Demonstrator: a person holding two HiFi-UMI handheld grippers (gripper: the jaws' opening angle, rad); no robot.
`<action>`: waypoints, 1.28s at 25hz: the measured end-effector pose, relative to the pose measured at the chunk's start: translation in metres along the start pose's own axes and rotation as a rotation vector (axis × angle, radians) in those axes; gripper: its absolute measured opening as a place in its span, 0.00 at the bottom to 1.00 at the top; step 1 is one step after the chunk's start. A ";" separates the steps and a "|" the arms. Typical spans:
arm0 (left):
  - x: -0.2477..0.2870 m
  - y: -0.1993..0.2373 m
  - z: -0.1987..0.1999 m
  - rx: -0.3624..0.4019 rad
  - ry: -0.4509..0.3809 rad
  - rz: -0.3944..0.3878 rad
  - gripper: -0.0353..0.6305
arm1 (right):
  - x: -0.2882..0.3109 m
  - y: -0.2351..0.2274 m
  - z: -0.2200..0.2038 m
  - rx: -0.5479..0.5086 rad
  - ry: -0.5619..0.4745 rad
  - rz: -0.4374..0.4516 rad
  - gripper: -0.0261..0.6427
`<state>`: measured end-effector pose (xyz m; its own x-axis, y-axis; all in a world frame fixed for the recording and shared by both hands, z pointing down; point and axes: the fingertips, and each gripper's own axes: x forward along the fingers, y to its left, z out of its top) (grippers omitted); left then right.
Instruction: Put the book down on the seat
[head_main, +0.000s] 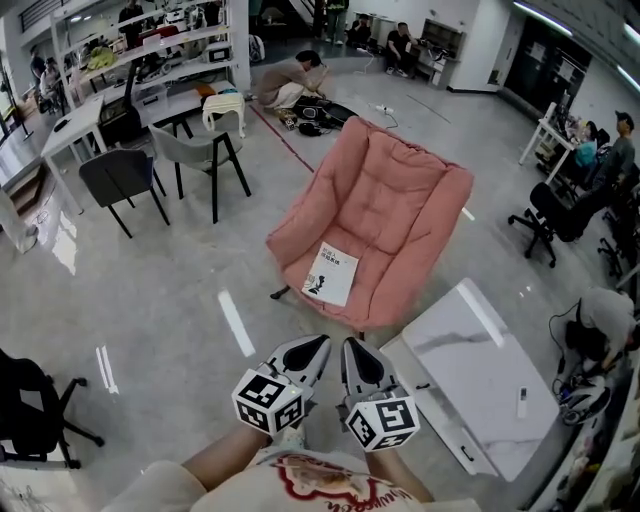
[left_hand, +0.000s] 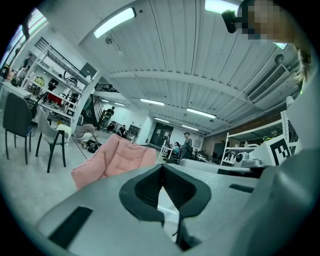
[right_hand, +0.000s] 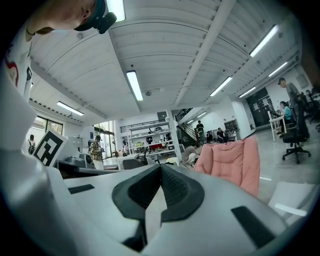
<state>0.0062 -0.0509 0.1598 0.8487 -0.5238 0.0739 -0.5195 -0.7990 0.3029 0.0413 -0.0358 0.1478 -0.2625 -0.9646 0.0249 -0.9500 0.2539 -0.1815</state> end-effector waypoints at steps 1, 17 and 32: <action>-0.003 -0.010 -0.002 0.005 -0.003 0.000 0.06 | -0.010 0.002 -0.001 -0.001 0.001 0.004 0.04; -0.091 -0.187 -0.074 -0.059 -0.039 0.067 0.06 | -0.218 0.027 -0.013 -0.018 0.024 0.055 0.04; -0.133 -0.205 -0.070 -0.056 -0.034 0.047 0.06 | -0.243 0.069 -0.010 -0.004 -0.004 0.063 0.04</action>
<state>0.0063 0.2032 0.1541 0.8189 -0.5711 0.0573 -0.5518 -0.7558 0.3526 0.0381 0.2172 0.1386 -0.3209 -0.9471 0.0093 -0.9325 0.3142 -0.1784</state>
